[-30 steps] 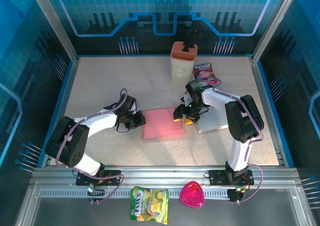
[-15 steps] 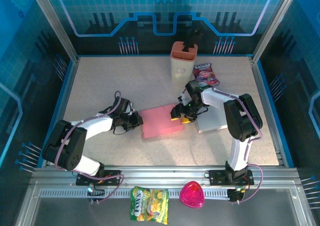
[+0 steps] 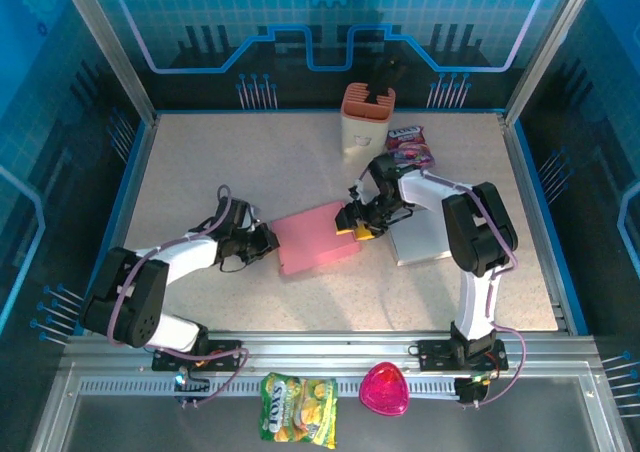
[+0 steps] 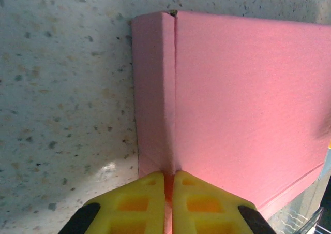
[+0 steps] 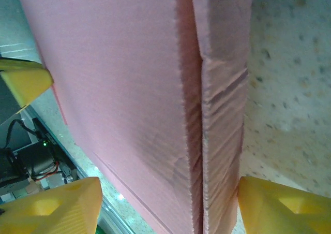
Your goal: Fold the paper box
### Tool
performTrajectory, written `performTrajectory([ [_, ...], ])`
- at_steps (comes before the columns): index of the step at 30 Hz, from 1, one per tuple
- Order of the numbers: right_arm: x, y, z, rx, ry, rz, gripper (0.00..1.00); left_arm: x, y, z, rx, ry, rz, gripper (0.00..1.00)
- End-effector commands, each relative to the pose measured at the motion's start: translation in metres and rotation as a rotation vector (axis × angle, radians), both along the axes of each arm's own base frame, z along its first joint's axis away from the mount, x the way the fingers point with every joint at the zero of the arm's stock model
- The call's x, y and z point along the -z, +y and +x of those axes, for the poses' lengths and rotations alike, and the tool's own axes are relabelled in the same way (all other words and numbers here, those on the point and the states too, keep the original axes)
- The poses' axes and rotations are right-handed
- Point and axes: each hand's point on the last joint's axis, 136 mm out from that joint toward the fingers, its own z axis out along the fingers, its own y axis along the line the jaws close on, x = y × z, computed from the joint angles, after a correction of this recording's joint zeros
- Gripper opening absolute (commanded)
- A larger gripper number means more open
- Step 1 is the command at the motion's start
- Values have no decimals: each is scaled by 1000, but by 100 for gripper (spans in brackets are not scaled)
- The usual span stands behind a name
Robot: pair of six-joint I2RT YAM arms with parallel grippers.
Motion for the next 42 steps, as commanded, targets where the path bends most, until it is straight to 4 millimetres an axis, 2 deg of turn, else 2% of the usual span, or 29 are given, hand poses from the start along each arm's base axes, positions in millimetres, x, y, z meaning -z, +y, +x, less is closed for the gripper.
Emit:
performTrajectory([
  [1, -10, 12, 4, -37, -6, 76, 70, 30, 21, -28, -67, 139, 57, 9],
  [15, -1, -6, 18, -23, -55, -39, 72, 37, 33, -34, -107, 171, 63, 7],
  [23, -15, 38, 19, -61, -16, 123, 69, 38, 34, -32, -108, 171, 63, 7],
  [32, -36, 55, 23, 7, -4, 230, 59, 33, 32, -23, -102, 139, 51, 11],
  [35, -44, 57, 23, 46, 16, 255, 53, 23, 30, -15, -88, 102, 47, 13],
  [37, -48, 58, 23, 77, 36, 270, 48, 10, 28, -7, -69, 51, 45, 16],
  [39, -52, 57, 22, 108, 55, 277, 45, -8, 25, 1, -44, -27, 46, 21],
  [42, -60, 54, 23, 157, 84, 286, 42, -46, 22, 13, 6, -187, 66, 32],
])
